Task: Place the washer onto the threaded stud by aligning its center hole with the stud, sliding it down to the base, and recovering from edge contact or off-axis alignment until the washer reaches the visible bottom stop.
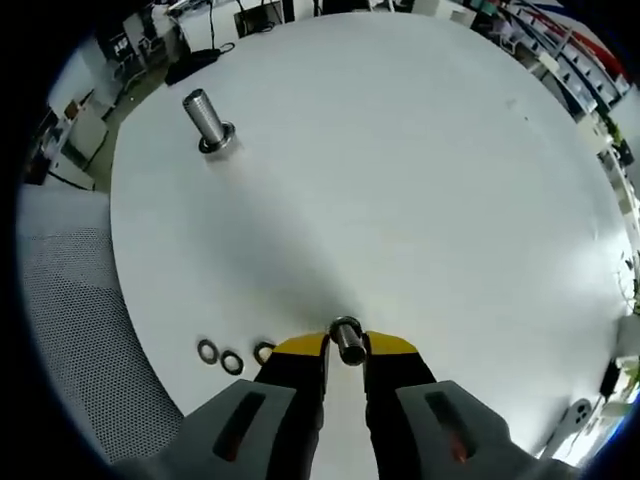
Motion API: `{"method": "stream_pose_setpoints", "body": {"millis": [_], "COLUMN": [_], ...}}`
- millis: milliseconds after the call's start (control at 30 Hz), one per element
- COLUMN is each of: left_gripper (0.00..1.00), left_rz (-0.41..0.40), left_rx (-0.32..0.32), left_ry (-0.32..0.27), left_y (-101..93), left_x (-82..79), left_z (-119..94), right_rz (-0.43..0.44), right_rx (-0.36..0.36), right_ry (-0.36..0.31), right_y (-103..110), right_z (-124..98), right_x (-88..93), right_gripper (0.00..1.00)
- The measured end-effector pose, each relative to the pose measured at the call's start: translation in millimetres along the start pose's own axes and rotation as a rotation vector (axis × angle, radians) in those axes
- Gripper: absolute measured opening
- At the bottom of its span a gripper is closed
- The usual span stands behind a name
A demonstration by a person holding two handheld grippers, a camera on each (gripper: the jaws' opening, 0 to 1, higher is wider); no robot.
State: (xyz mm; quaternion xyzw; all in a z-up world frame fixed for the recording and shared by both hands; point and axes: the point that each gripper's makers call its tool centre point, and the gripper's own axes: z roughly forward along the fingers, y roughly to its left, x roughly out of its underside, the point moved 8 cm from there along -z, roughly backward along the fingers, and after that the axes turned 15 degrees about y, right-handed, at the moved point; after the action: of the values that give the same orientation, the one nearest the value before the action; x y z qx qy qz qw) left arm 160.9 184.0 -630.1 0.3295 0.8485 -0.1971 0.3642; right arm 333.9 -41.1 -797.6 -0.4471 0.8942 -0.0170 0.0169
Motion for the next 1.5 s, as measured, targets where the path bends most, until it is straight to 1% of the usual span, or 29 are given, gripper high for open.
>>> {"method": "stream_pose_setpoints", "body": {"millis": [300,433,533,600,700,767,867,900,967,1033,1100,1133,1200,1267,1300,1367,1500], "left_gripper": [0.19,0.19,0.18,0.18,0.18,0.18,0.19,0.19,0.19,0.19,0.19,0.19,0.19,0.19,0.19,0.19,0.19], "left_rz": [-0.007,-0.005,-0.003,-0.003,-0.003,0.001,0.006,0.005,0.013,0.014,0.012,0.012,0.012,0.018,0.02,0.021,0.016], "left_rx": [-0.002,-0.005,-0.007,-0.008,-0.008,-0.008,-0.006,-0.006,-0.017,-0.02,-0.019,-0.019,-0.022,-0.028,-0.031,-0.032,-0.032], "left_ry": [-0.007,-0.007,-0.005,-0.006,-0.006,-0.005,-0.001,0.009,0.007,0.001,0.006,0.007,0.003,0.002,0.007,0.009,0.009], "left_y": [0.9,0.8,0.7,0.8,1.1,0.8,-0.1,-0.5,-0.4,-0.2,0.2,0.3,0.4,0.1,0.0,0.0,1.0], "left_x": [-0.8,-0.5,-0.3,-0.3,-0.3,-0.2,0.4,1.5,1.4,1.1,1.7,1.9,1.5,1.4,1.9,2.1,2.3], "left_z": [-1,-1,-1,-1,-1,-1,-1,0,0,-1,-1,-1,-1,-1,-1,-1,-1], "right_rz": [0.031,0.061,0.074,0.055,0.038,0.034,0.004,-0.033,-0.072,-0.108,-0.16,-0.167,-0.237,-0.292,-0.305,-0.307,-0.303], "right_rx": [0.006,-0.002,-0.012,0.001,-0.008,-0.01,-0.009,-0.006,-0.007,-0.024,-0.057,-0.06,-0.062,-0.042,-0.04,-0.047,-0.044], "right_ry": [0.0,-0.005,-0.014,-0.037,-0.016,-0.017,-0.035,-0.047,-0.044,-0.05,-0.074,-0.077,-0.096,-0.083,-0.06,-0.052,-0.03], "right_y": [3,7,15,22,32,36,44,49,57,66,75,77,86,93,95,99,97], "right_z": [-8,-11,-13,-15,-13,-13,-13,-14,-14,-14,-13,-12,-13,-11,-8,-5,-1], "right_x": [17.1,24.0,28.3,30.7,36.7,38.7,38.9,38.1,38.2,37.0,33.1,32.5,28.1,24.8,23.6,20.8,17.2], "right_gripper": [0.17,0.17,0.17,0.17,0.17,0.17,0.17,0.17,0.17,0.17,0.19,0.2,0.2,0.2,0.2,0.21,0.21]}}
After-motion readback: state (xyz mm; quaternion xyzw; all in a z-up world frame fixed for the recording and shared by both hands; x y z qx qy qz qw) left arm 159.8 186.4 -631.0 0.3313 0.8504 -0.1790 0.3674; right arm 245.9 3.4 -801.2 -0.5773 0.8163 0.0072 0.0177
